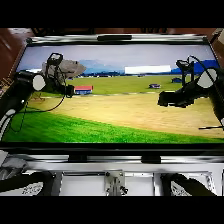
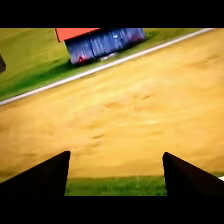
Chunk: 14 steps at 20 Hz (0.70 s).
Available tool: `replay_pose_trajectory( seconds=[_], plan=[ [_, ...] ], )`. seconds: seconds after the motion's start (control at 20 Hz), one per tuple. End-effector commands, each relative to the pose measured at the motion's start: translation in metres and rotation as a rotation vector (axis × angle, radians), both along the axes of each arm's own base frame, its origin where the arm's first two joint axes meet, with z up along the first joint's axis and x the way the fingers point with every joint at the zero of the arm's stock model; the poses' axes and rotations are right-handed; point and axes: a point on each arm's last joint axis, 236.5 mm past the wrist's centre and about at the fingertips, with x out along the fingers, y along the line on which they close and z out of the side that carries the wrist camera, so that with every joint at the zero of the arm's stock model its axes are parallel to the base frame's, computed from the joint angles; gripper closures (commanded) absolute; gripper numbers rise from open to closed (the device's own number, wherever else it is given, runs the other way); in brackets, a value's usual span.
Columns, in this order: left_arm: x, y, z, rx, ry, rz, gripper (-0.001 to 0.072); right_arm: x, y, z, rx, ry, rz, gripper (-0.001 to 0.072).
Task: Fold the shirts.
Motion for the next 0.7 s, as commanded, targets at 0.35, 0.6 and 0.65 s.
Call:
replay_pose_trajectory(
  seconds=[0.35, 0.6, 0.65],
  plan=[
    [0.177, 0.124, -0.022, 0.004, -0.125, 0.321, 0.0016, -0.004, 0.014, 0.002, 0.064, 0.022, -0.011, 0.0118],
    [0.181, 0.148, -0.078, 0.065, -0.072, 0.335, 0.0018, -0.007, 0.015, 0.002, 0.075, 0.037, -0.034, 0.0118],
    [0.183, 0.149, -0.083, 0.076, -0.077, 0.332, 0.0018, -0.009, 0.018, 0.002, 0.088, 0.047, -0.032, 0.0118]
  ],
)
